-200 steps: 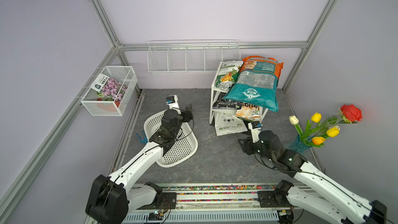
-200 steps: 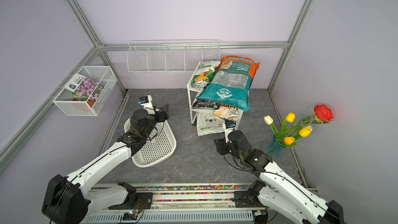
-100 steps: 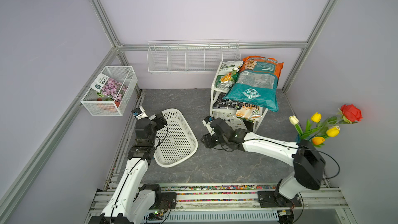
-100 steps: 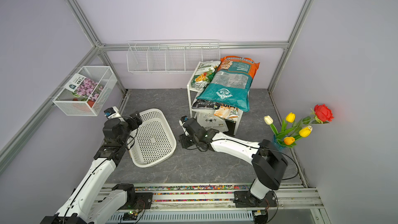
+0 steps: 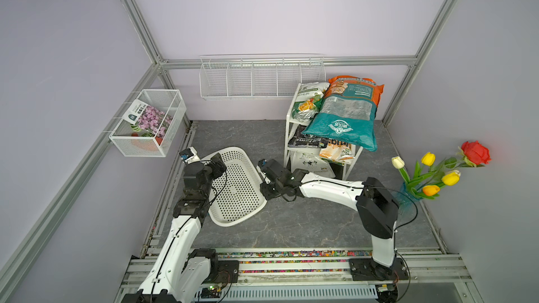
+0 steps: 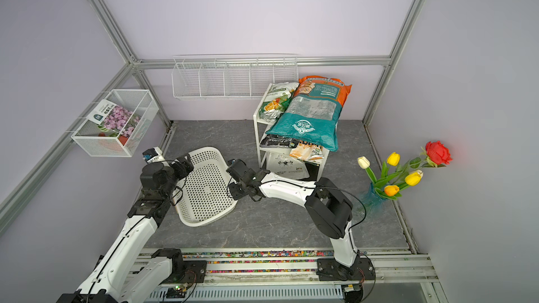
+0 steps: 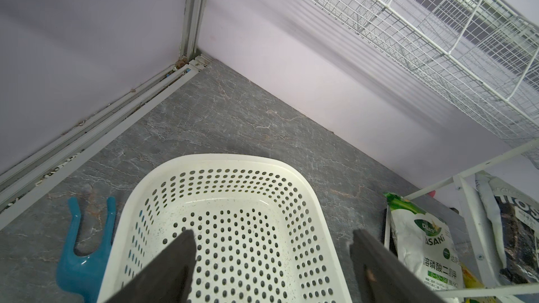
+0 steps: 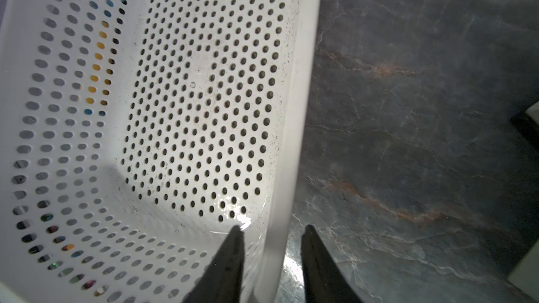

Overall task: Take down the fertilizer bag from the shelf
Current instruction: Adjust the storage box at the center of the board.

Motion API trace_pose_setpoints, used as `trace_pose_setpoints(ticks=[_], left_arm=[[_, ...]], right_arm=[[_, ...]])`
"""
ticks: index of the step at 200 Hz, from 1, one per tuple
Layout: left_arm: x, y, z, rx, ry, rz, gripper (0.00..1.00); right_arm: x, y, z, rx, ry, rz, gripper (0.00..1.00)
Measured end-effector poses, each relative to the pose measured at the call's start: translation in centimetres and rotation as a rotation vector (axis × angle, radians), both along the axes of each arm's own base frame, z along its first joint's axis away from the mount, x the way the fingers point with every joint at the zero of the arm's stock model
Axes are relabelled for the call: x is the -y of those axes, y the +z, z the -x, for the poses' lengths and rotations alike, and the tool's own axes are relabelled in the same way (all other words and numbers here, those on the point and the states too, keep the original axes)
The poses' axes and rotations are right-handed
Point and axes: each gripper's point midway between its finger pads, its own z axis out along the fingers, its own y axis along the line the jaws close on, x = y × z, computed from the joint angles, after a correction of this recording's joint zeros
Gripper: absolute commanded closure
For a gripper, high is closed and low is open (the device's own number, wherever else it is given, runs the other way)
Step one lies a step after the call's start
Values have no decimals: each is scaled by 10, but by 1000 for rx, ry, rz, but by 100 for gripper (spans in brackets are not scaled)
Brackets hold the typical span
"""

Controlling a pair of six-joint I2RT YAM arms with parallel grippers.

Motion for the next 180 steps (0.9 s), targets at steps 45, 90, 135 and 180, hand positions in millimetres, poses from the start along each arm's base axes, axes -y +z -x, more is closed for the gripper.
trace_pose_setpoints(ticks=[45,90,135,180], left_arm=[[1,8,3,23,-7,1,14],[8,8,4,22,-46,7,13],[13,4,3,12,-77,17,14],[18,-3,0,-14,-104,23,14]], right_arm=[[7,-3,-6,17,-29,41,86],[36,-2,-10,56,-86,127,87],[73,2,-23,66,-171,159,85],[84,0,-28,97,-181,209,55]])
